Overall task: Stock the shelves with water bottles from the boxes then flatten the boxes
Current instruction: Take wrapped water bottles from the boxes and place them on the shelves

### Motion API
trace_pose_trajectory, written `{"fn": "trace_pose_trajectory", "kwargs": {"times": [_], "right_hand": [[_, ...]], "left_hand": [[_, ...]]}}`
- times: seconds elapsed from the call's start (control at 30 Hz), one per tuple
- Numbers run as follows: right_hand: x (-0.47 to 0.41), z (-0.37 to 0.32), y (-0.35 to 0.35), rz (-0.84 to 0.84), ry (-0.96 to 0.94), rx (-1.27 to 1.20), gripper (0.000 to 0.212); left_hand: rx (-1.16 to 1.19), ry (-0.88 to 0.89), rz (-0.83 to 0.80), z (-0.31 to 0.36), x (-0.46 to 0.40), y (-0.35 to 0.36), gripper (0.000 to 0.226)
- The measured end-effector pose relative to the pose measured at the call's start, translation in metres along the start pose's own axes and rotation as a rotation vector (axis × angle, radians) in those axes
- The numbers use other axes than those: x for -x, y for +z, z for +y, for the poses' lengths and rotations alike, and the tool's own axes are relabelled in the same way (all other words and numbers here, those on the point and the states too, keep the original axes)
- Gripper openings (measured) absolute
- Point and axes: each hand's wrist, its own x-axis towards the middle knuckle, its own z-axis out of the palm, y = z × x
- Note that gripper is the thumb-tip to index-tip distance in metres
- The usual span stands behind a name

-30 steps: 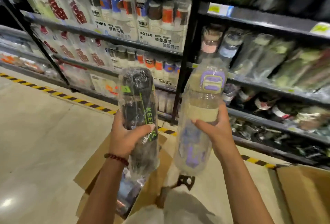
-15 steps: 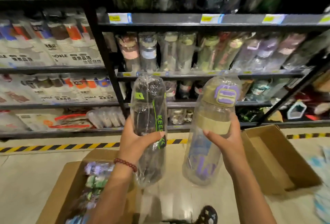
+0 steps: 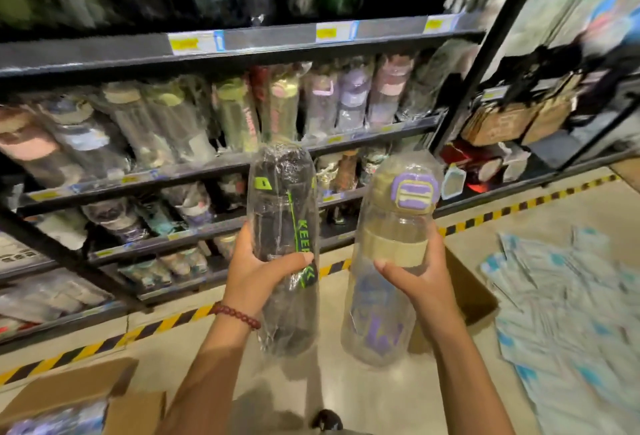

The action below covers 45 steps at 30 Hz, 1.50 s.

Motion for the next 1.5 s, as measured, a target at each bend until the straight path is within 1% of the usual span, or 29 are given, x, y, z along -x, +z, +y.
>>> {"fn": "trace_pose_trajectory", "kwargs": {"times": [0.13,0.2,0.27,0.3,0.37,0.43,0.53,0.6,0.63,0.67,0.7,0.8,0.93,0.97,1.07,1.1,1.2,1.23,1.3,1.4,1.43,1.5], "right_hand": [[-0.03,0.004,-0.022,0.042,0.008,0.002,0.074],[-0.048,0.006,-0.027,0.058,0.016,-0.026,0.07],[-0.07,0.01,-0.03,0.083,0.024,-0.043,0.07],[-0.083,0.011,-0.03,0.094,0.025,-0.044,0.071],[-0.111,0.013,-0.03,0.112,0.025,-0.048,0.071],[-0.142,0.01,-0.03,0.132,0.011,-0.038,0.073],[-0.194,-0.006,-0.026,0.144,-0.035,-0.023,0.074],[-0.23,-0.022,-0.023,0.146,-0.08,-0.034,0.073],[-0.247,-0.029,-0.021,0.149,-0.105,-0.039,0.073],[-0.263,-0.038,-0.019,0.153,-0.126,-0.041,0.073],[-0.278,-0.045,-0.017,0.155,-0.147,-0.044,0.072],[-0.319,-0.061,-0.016,0.16,-0.172,-0.065,0.067],[-0.363,-0.078,-0.018,0.154,-0.148,-0.134,0.06],[-0.373,-0.082,-0.02,0.146,-0.14,-0.154,0.061],[-0.404,-0.094,-0.027,0.102,-0.12,-0.187,0.08],[-0.415,-0.098,-0.031,0.083,-0.118,-0.204,0.081],[-0.447,-0.111,-0.042,0.047,-0.088,-0.274,0.064],[-0.459,-0.114,-0.046,0.035,-0.082,-0.291,0.062],[-0.481,-0.12,-0.054,0.005,-0.052,-0.323,0.06],[-0.511,-0.131,-0.067,-0.047,-0.012,-0.349,0.055],[-0.52,-0.133,-0.073,-0.075,-0.01,-0.362,0.056],[-0.538,-0.138,-0.086,-0.115,0.018,-0.389,0.06]], "left_hand": [[-0.043,-0.002,-0.028,0.006,-0.03,0.033,0.08],[-0.029,0.011,-0.058,0.009,-0.05,0.046,0.078],[-0.028,0.024,-0.094,0.015,-0.072,0.059,0.083],[-0.035,0.034,-0.112,0.018,-0.087,0.066,0.082],[-0.055,0.061,-0.152,0.026,-0.12,0.08,0.072],[-0.06,0.103,-0.191,0.04,-0.153,0.095,0.069],[-0.078,0.122,-0.214,0.07,-0.202,0.113,0.068],[-0.049,0.157,-0.257,0.089,-0.238,0.12,0.067],[-0.056,0.181,-0.279,0.1,-0.256,0.123,0.076],[-0.059,0.199,-0.298,0.11,-0.272,0.126,0.092],[-0.036,0.225,-0.308,0.12,-0.286,0.13,0.098],[0.011,0.271,-0.34,0.151,-0.321,0.143,0.077],[0.043,0.289,-0.366,0.178,-0.354,0.156,0.072],[0.05,0.289,-0.359,0.185,-0.361,0.159,0.071],[0.067,0.312,-0.339,0.2,-0.38,0.17,0.07],[0.07,0.317,-0.335,0.204,-0.386,0.174,0.071],[0.082,0.314,-0.329,0.215,-0.398,0.188,0.069],[0.092,0.3,-0.335,0.218,-0.403,0.193,0.069],[0.085,0.274,-0.327,0.225,-0.414,0.205,0.072],[0.058,0.209,-0.304,0.235,-0.429,0.227,0.085],[0.062,0.186,-0.307,0.237,-0.434,0.234,0.085],[0.083,0.159,-0.313,0.242,-0.442,0.25,0.076]]}}
